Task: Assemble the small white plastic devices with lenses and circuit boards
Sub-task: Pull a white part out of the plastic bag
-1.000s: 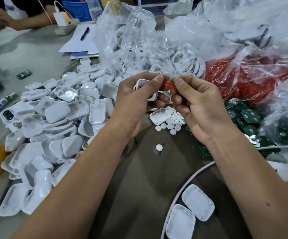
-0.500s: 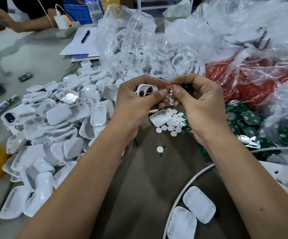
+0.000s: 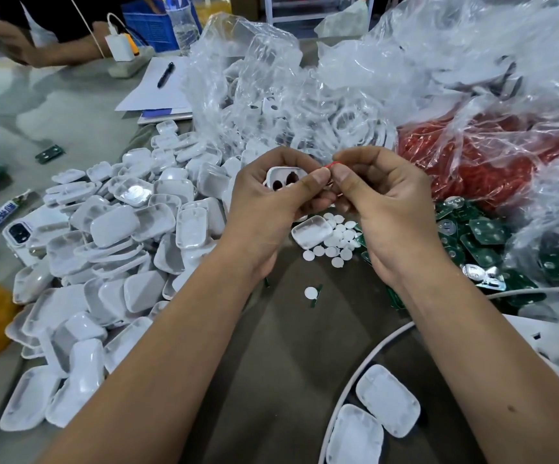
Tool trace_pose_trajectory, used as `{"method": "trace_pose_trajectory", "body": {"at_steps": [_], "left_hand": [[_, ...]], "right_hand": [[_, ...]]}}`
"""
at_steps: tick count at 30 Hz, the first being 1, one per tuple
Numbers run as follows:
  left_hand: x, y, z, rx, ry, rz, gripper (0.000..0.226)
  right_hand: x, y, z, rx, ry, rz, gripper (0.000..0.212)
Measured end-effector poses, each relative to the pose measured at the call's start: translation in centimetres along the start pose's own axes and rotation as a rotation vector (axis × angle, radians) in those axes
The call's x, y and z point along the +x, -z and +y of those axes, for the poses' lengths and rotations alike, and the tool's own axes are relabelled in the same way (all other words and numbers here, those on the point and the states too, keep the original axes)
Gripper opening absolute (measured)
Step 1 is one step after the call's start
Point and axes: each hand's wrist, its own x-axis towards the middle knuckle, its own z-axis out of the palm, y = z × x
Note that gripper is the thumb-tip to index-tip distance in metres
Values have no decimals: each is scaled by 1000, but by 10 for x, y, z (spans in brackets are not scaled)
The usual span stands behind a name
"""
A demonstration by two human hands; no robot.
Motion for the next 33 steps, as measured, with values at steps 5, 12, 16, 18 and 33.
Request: {"method": "trace_pose_trajectory", "body": {"at_steps": [5,12,16,18,33], "left_hand": [[1,-3,-4,-193,133,61,12],[5,-7,-1,-218,247,87,29],[6,-1,5,-386,335,32,54],[6,0,6,-418,336,46,45],[6,-5,-5,102,162,214,31]], "right_hand": [[0,-2,1,99,-158,17,4],[2,1,-6,161,-172,97,8],[1,1,-6,124,-177,94,4],[1,1,-6,107,-174,98,4],[3,4,-2,79,-154,71,5]]}}
